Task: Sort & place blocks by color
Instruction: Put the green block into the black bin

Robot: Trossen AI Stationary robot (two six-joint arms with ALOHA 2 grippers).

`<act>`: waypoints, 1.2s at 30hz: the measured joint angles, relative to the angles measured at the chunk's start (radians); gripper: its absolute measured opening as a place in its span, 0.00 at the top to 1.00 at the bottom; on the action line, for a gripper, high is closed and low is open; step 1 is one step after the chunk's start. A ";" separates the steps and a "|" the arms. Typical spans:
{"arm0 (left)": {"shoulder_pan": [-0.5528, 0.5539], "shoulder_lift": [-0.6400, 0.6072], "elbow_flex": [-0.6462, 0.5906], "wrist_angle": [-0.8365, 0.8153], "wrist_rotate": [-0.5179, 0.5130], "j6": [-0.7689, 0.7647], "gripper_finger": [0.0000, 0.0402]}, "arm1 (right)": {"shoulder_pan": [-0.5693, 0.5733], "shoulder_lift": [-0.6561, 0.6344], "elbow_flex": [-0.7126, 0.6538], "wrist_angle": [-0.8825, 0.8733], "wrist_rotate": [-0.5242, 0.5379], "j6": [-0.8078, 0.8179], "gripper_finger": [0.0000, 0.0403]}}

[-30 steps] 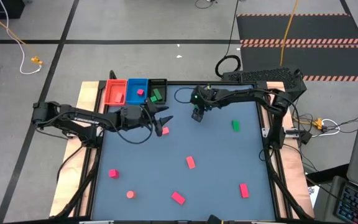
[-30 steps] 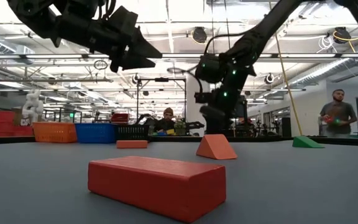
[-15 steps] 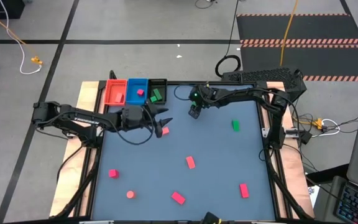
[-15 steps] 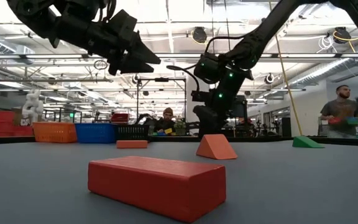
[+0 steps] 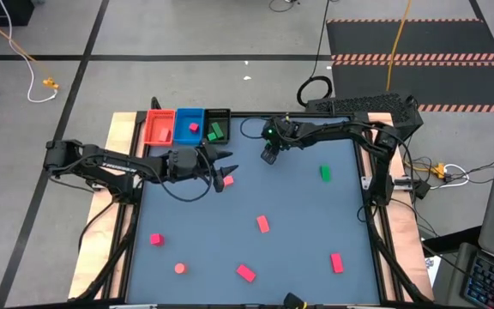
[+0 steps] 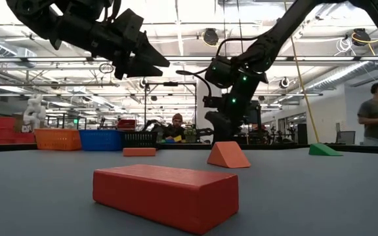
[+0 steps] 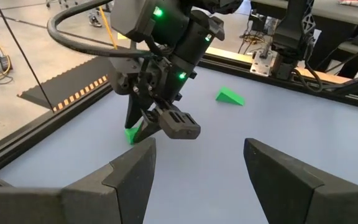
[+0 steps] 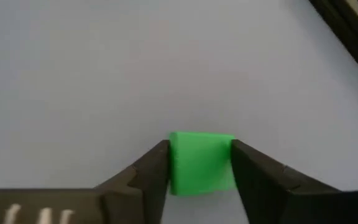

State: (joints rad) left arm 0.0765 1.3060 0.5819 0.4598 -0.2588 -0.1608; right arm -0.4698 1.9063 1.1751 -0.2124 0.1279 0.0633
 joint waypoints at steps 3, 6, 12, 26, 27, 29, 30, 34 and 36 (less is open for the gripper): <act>0.000 0.000 0.000 0.000 0.000 0.002 0.39 | 0.001 -0.002 0.000 -0.002 -0.007 -0.006 0.74; 0.000 0.000 0.000 -0.001 0.000 0.018 0.39 | 0.000 -0.005 -0.003 0.014 -0.041 -0.030 0.88; 0.000 0.000 0.000 -0.024 0.000 0.025 0.39 | 0.002 0.002 -0.010 -0.008 -0.088 -0.050 1.00; 0.000 0.000 0.000 -0.070 0.000 0.019 0.39 | 0.001 -0.078 -0.010 0.001 -0.107 -0.119 0.89; 0.000 0.000 0.000 -0.075 0.000 0.019 0.39 | 0.001 -0.099 -0.010 0.003 -0.106 -0.134 0.85; 0.000 0.000 0.000 -0.078 0.000 0.019 0.39 | 0.001 -0.138 -0.009 0.015 -0.106 -0.184 0.78; 0.000 0.000 0.000 -0.077 0.000 0.018 0.39 | 0.001 -0.156 -0.009 0.017 -0.104 -0.219 0.74; 0.000 0.000 0.000 -0.077 0.000 0.008 0.39 | -0.013 -0.187 -0.008 0.012 -0.071 -0.343 0.58; 0.000 0.000 0.000 -0.077 0.000 0.004 0.39 | -0.032 -0.186 -0.008 -0.010 -0.076 -0.378 0.52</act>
State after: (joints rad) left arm 0.0769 1.3060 0.5819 0.3828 -0.2592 -0.1570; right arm -0.5022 1.7202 1.1667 -0.2225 0.0519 -0.3144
